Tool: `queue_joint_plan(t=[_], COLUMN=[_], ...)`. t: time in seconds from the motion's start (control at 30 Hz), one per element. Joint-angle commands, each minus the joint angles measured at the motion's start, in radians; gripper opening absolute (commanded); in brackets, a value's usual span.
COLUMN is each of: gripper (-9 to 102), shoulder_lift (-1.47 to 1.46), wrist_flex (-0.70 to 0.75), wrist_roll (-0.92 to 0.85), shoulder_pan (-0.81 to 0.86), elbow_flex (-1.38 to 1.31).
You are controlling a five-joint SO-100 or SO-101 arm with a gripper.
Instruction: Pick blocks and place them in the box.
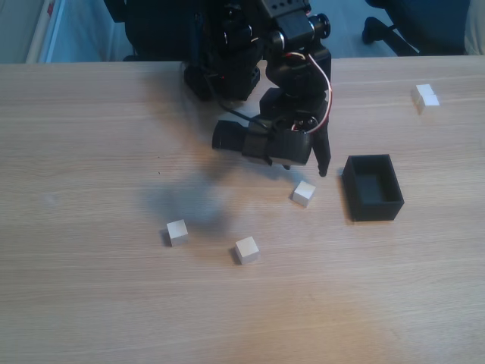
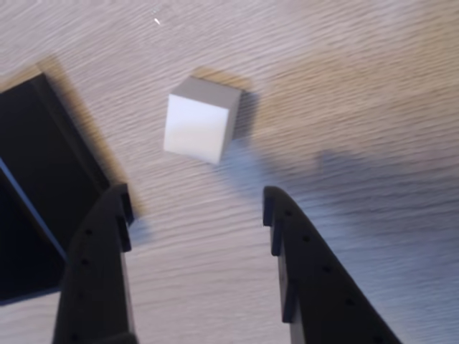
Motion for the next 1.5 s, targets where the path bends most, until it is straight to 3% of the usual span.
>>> queue_joint_plan(t=[0.0, 0.7, 1.1, 1.17, 1.33, 1.47], gripper=[20, 18, 11, 4, 0, 0], shoulder_lift=[-0.028, -0.241, -0.296, -0.302, -0.265, -0.160], wrist_flex=[-0.020, -0.124, -0.133, -0.137, -0.089, 0.038], wrist_roll=[0.031, 0.098, 0.103, 0.106, 0.078, 0.044], shoulder_pan=[-0.002, 0.012, 0.003, 0.000, -0.009, -0.009], elbow_flex=[-0.069, -0.115, -0.140, -0.144, -0.149, -0.224])
